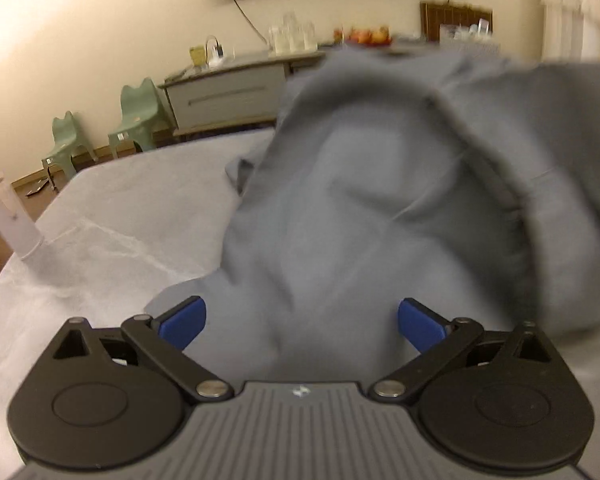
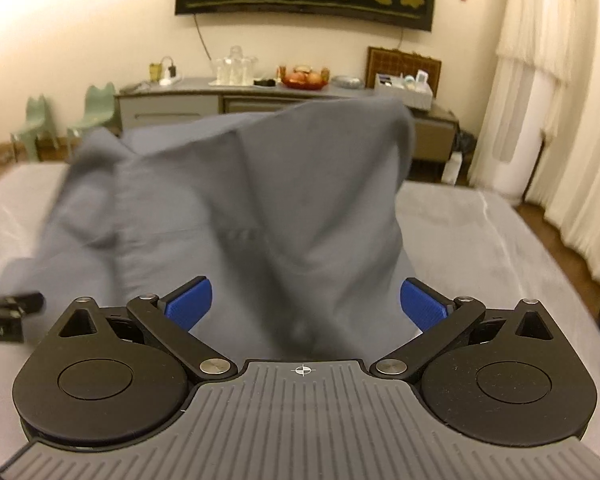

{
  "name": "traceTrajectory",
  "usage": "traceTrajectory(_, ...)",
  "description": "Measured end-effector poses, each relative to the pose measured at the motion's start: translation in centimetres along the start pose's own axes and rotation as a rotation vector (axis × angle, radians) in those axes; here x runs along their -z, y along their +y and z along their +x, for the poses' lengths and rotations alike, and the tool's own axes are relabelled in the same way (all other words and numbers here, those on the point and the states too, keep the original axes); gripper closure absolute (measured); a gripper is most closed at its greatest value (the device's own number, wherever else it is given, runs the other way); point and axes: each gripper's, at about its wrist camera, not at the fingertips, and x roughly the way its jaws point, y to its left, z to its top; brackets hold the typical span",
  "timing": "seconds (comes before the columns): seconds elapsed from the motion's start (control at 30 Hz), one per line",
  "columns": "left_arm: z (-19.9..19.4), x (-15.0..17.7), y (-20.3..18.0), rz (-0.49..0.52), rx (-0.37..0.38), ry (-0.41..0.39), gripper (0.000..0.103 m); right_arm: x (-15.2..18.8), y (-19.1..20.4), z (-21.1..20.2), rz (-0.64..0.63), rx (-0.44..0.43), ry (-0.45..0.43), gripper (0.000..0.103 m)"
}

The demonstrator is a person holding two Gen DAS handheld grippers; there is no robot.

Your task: Fold clothes

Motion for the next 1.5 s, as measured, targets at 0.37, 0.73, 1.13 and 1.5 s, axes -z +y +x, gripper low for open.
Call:
traceTrajectory(0.37, -0.7, -1.0, -1.0, -0.030, 0.117, -0.085, 0.091, -2.0, -7.8, 4.9, 0.225, -0.138, 0.016, 0.102)
traceTrajectory(0.73, -8.6, 2.3, -0.3, 0.073, 0.374, -0.045, 0.080, 1.9, -16.4, 1.2, 0.463, 0.058, 0.056, 0.065)
traceTrajectory(1.13, -12.1, 1.4, 0.1, 0.095, 0.357, -0.177, 0.045, 0.5, -1.8, -1.2, 0.222, -0.385, -0.046, 0.003)
traceTrajectory(1.5, -1.1, -5.5, 0.4, -0.054, 0.348, -0.029, 0.082, 5.0, 5.0, 6.1, 0.242, -0.557, 0.306, 0.071)
